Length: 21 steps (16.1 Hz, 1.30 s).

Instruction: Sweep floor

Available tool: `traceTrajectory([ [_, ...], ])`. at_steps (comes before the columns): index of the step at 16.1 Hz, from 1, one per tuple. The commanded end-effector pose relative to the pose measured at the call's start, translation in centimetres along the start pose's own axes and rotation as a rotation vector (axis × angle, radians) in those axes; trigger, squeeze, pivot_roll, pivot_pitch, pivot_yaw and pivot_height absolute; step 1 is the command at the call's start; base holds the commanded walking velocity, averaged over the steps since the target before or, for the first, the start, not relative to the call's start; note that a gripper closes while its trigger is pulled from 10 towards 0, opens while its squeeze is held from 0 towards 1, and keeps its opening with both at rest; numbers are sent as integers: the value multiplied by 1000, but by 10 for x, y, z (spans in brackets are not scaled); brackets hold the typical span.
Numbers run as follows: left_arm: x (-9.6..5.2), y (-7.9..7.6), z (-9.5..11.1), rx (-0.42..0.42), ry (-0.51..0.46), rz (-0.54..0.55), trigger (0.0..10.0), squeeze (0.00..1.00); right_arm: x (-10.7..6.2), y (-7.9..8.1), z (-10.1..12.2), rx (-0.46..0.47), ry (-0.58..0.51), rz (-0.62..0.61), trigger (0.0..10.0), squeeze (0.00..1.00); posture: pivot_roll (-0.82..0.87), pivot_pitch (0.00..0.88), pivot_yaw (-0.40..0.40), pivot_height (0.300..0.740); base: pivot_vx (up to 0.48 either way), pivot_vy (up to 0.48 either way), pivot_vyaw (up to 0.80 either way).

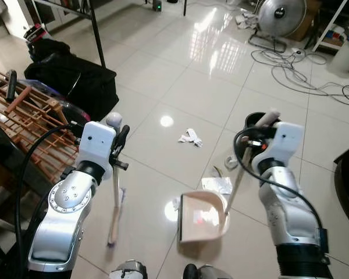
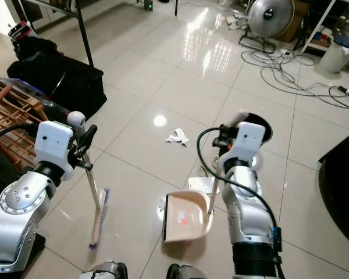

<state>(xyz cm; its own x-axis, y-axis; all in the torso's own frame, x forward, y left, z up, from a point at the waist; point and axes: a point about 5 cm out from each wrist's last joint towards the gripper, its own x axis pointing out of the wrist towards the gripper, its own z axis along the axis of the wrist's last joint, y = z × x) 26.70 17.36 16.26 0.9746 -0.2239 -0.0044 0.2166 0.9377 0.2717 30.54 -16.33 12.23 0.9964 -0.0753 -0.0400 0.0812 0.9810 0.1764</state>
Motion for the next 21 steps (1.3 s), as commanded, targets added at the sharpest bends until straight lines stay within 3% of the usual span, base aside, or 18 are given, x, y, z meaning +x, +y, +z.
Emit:
traceTrajectory([
  [1, -2, -1, 12, 18, -49, -15, 10000, 0, 3, 0, 3, -7, -33, 11, 10000, 0, 131, 170, -84, 740, 0, 0, 0],
  [5, -8, 1, 18, 23, -77, -20, 10000, 0, 17, -6, -10, -9, -31, -24, 10000, 0, 160, 227, -74, 740, 0, 0, 0],
  [11, -25, 8, 31, 51, -120, -8, 10000, 0, 32, -6, -13, 89, -94, -22, 10000, 0, 205, 299, -65, 740, 0, 0, 0],
  [14, -28, 7, 31, 51, -112, -17, 10000, 0, 33, -1, -19, 116, -92, 5, 10000, 0, 212, 302, -69, 740, 0, 0, 0],
  [21, -25, 4, 29, 54, -95, -47, 10000, 0, 21, 2, -50, 76, -8, 6, 10000, 0, 215, 290, -64, 740, 0, 0, 0],
])
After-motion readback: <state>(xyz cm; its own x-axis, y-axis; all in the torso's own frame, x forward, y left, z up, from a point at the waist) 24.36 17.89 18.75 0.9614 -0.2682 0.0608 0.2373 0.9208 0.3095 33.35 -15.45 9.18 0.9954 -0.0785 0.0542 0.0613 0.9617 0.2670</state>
